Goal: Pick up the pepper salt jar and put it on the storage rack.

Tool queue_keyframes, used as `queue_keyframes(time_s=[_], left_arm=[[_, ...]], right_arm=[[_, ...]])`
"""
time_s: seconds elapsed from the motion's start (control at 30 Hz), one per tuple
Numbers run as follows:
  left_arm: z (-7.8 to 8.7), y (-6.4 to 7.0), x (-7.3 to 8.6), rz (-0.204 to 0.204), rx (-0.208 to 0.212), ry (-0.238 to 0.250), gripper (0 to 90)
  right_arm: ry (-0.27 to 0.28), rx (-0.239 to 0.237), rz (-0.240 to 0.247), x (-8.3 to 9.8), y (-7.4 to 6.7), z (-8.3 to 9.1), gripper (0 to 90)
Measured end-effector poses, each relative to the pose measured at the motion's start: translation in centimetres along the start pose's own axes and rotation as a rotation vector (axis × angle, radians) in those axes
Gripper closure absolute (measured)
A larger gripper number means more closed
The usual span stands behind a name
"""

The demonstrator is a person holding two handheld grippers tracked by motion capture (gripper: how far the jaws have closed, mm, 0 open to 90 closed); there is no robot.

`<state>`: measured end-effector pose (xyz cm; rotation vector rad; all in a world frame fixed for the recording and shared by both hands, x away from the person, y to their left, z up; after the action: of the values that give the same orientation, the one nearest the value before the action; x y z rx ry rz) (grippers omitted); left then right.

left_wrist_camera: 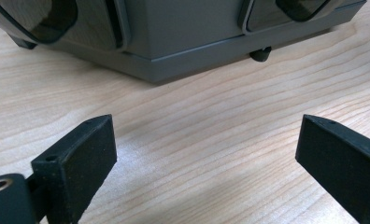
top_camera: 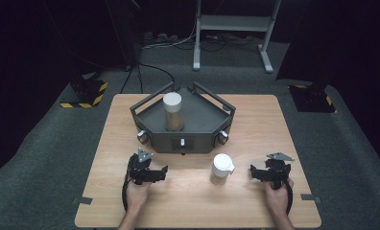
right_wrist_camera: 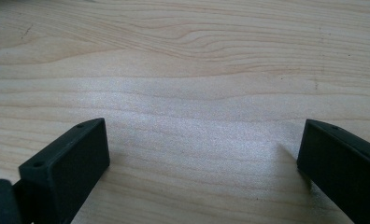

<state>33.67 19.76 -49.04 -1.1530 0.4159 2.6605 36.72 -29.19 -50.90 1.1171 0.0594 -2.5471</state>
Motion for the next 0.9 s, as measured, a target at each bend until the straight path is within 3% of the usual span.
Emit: queue_keyframes(time_s=[0.67, 0.9], left_arm=[[-1.3, -0.1, 1.4, 0.017, -0.027, -0.021, 5.2], [-1.7, 0.2, 1.6, -0.005, -0.051, -0.024, 5.1]], right_arm=[[0.000, 0.000, 0.003, 0.0, 0.0, 0.0, 1.4], [0.000, 0.000, 0.002, 0.0, 0.0, 0.0, 1.4]])
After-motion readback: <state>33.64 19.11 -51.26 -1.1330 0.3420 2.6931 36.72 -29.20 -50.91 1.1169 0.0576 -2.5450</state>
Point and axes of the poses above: each handheld gripper's, and its own axes: z roughly backward along the jaws, x roughly out of its underside, y roughly to its right, the point moved 9 cm from there along -z, roughly forward along the jaws, and after that the axes turned 7 degrees about z, right-handed, at the moved point
